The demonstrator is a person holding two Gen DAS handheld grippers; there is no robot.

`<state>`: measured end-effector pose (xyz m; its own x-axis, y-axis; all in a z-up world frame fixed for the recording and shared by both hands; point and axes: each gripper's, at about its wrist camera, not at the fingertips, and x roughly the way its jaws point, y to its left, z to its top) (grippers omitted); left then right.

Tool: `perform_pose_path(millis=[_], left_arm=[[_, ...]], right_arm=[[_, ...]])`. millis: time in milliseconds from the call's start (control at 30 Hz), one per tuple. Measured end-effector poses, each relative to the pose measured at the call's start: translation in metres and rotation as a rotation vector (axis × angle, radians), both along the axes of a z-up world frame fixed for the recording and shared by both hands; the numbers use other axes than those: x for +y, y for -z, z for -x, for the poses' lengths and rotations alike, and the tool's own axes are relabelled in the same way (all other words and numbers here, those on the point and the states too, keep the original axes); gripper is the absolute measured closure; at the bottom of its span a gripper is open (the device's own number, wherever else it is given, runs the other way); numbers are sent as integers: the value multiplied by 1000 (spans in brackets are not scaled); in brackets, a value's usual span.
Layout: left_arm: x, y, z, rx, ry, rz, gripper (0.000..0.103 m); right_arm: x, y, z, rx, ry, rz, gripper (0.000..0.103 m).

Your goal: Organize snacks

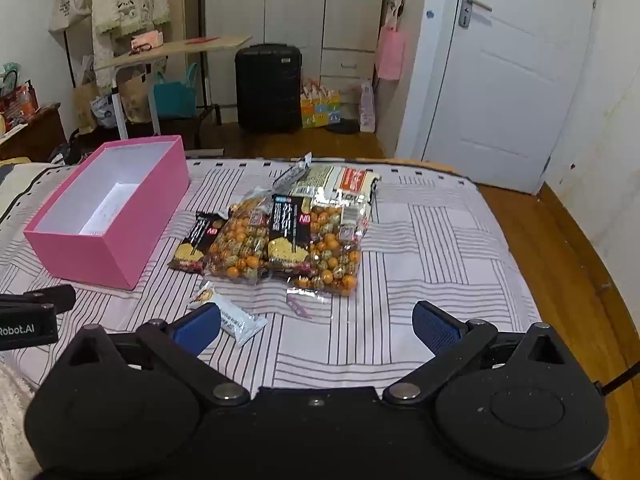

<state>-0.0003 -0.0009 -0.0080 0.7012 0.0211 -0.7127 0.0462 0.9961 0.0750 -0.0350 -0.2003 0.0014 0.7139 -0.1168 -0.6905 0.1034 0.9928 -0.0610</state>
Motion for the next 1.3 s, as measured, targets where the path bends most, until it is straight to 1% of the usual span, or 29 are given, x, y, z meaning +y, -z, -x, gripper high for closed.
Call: perform_pose_path(millis=[233,433,733,933,1067,1167,1300], left_arm=[[-1,0,3,-2,18,23,0],[-1,0,4,0,21,31,0],[-3,0,7,-22,31,24,0],[-3,1,11,-44,42,14,0],[-6,2,13,-55,59,-1,0],[-7,3,15,-55,81,5,0],[-7,3,16,-55,80,12,0]], right_arm=[[-1,1,5,-64,15,30,0],[0,1,7,-84,17,26,0],[-4,1,10,-109,39,22,0],[-2,2,13,-124,28,29,0],[-2,1,15,-144,14,10,0],[0,0,16,-151,4,-2,0],[-1,-1,17,-159,8,-5,0]])
